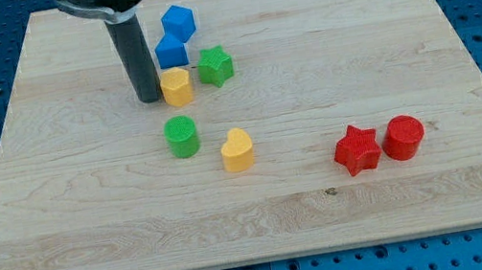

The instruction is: Push the yellow hexagon towards the red star

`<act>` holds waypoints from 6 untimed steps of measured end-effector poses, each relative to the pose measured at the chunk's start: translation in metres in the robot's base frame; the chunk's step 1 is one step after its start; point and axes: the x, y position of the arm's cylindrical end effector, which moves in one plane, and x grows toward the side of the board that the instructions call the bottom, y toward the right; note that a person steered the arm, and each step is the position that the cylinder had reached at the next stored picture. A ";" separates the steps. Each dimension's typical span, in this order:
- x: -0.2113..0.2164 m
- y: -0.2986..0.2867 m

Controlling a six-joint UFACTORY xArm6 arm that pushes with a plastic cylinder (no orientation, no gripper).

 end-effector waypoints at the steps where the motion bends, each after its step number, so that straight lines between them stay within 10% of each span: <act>1: 0.000 0.000; 6: 0.037 0.082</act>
